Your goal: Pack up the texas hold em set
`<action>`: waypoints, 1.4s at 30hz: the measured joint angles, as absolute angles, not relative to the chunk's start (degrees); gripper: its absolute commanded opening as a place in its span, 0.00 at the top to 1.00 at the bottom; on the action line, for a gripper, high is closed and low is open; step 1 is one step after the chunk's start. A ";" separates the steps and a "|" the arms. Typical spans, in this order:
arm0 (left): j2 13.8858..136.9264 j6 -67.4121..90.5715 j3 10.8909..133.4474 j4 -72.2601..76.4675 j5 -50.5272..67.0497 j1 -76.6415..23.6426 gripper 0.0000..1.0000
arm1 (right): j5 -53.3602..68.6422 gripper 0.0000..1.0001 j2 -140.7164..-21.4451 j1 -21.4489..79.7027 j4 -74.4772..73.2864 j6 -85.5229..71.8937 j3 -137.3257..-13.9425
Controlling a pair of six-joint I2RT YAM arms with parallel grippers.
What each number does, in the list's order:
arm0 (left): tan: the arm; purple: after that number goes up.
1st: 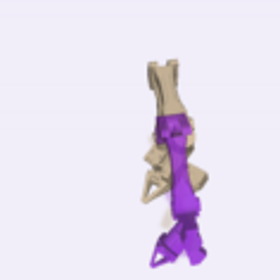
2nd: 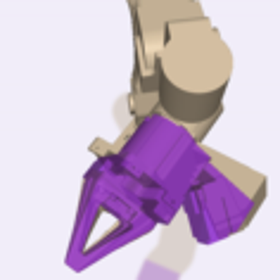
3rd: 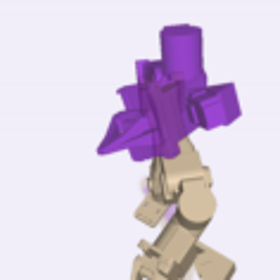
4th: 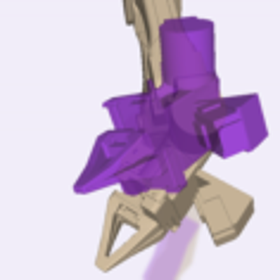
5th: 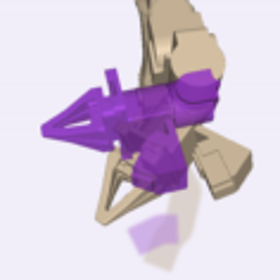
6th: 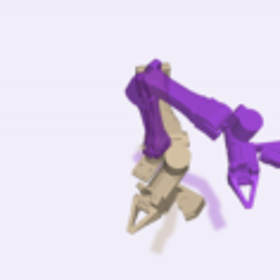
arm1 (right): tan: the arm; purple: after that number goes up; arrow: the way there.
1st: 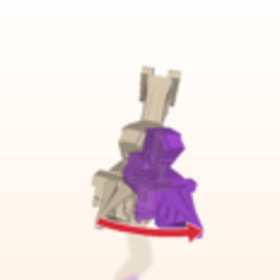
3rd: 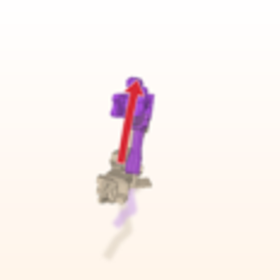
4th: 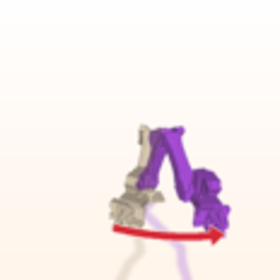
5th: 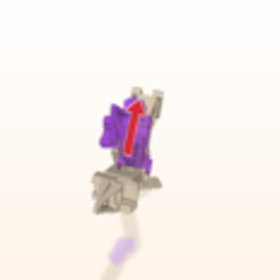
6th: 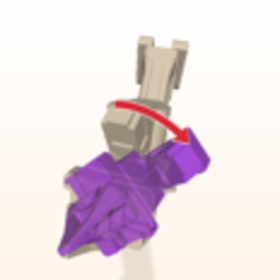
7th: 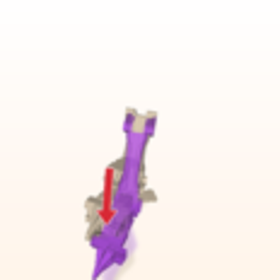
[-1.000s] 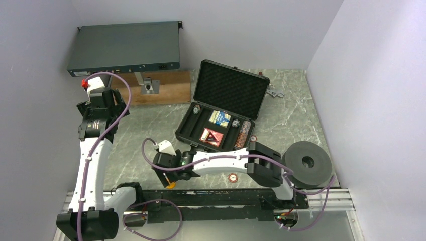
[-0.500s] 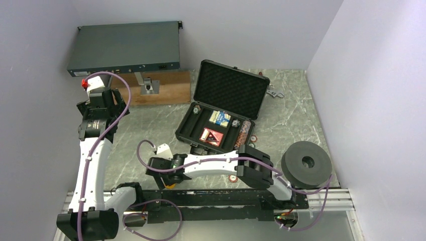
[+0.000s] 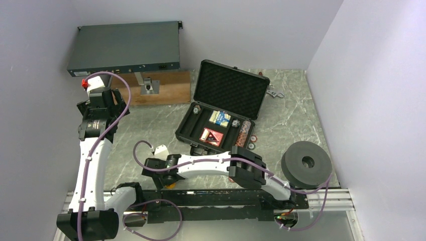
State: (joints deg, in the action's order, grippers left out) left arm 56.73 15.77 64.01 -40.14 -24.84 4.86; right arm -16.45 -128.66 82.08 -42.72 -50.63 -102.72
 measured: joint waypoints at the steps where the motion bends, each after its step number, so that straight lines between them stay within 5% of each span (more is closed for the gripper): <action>1: 56.73 15.77 64.01 -40.14 -24.82 4.86 0.01 | -16.45 0.26 -128.79 82.08 -43.13 -50.68 -103.00; 8: 56.71 15.77 64.01 -40.14 -24.84 4.99 0.01 | -17.28 0.40 -131.98 82.13 -49.01 -52.10 -108.31; 14: 55.79 15.77 64.01 -40.12 -24.84 5.63 0.01 | -17.63 0.41 -132.51 82.02 -50.43 -52.80 -108.92; 18: 55.13 15.75 64.01 -40.12 -24.84 5.87 0.01 | -17.56 0.53 -132.92 82.02 -51.18 -53.08 -109.45; 42: 55.11 15.75 64.01 -40.10 -23.83 5.93 0.02 | -22.11 0.53 -125.86 80.71 -50.83 -54.98 -98.63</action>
State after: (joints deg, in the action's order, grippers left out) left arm 55.11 15.75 64.01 -40.10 -23.83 5.93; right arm -22.11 -125.86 80.71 -50.83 -54.98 -98.63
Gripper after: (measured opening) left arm 0.987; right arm 0.503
